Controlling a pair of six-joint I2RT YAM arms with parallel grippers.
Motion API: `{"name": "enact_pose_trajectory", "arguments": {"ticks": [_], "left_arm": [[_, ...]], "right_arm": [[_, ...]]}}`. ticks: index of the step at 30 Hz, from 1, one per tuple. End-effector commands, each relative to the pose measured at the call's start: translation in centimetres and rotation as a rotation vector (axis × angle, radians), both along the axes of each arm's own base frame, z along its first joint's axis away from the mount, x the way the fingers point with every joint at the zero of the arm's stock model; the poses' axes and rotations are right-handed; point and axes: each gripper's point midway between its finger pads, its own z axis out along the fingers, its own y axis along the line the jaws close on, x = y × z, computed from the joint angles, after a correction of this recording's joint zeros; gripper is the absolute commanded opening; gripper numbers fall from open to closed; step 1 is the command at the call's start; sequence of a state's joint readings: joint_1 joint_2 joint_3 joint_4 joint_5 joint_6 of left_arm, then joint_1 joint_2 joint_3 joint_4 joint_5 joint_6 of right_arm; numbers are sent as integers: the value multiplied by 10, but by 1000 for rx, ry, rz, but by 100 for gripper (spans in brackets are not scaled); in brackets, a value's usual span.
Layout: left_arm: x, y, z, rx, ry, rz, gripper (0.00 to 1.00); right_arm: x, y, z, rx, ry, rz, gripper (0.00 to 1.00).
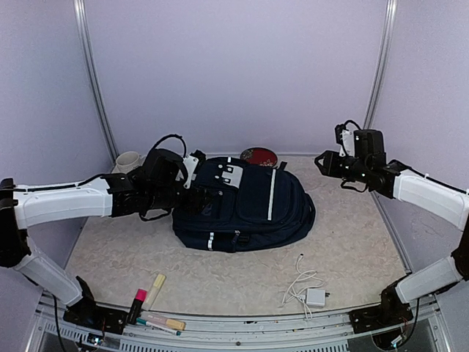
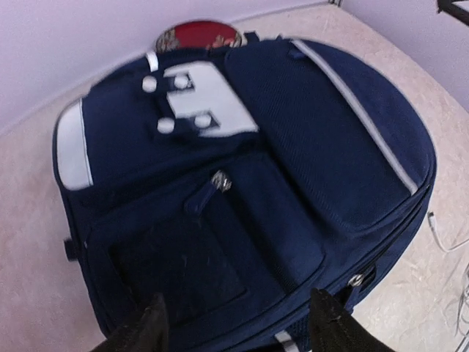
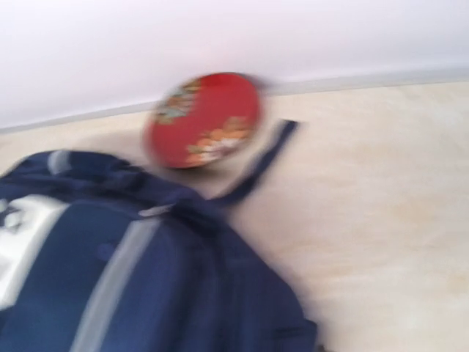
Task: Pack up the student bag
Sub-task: Adjust the student bag at the center of the board, then grab the largest pocket of the student bag.
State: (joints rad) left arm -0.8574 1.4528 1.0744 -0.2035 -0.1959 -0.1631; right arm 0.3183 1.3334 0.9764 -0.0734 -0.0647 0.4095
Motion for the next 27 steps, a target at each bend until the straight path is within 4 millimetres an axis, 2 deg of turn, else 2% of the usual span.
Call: {"name": "enact_pose_trajectory", "arguments": {"ticks": [1,3,7,9,12,14,17,21,23,25,26,27], "left_arm": [[-4,29,-27,-159,124,88,71],[6,57,-42,-208,148,218,76],[22,89,-66,-211,201,354,92],[25,95,-80,-210,239,374,98],[25,92,-98,-252,293,348,99],[24,90,-104,-292,306,330,99],[18,77,-111,-344,325,254,99],[11,65,-123,-355,370,189,99],[10,62,-129,-358,384,178,95],[8,60,-132,-365,392,164,88],[7,58,-132,-370,394,151,81],[6,56,-132,-375,397,136,70]], "right_arm": [[-56,77,-29,-83,74,139,44],[-84,116,-48,-85,136,212,44],[-130,183,-77,-88,237,369,44],[-146,210,-85,-79,261,424,44],[-170,244,-99,-58,311,514,44],[-175,253,-110,-64,335,511,44],[-177,257,-124,-52,369,491,43],[-173,259,-130,-6,353,465,41],[-170,261,-133,-9,354,452,40],[-168,263,-137,-10,354,452,39],[-167,264,-138,-8,354,450,38],[-167,263,-142,-10,362,444,37]]}}
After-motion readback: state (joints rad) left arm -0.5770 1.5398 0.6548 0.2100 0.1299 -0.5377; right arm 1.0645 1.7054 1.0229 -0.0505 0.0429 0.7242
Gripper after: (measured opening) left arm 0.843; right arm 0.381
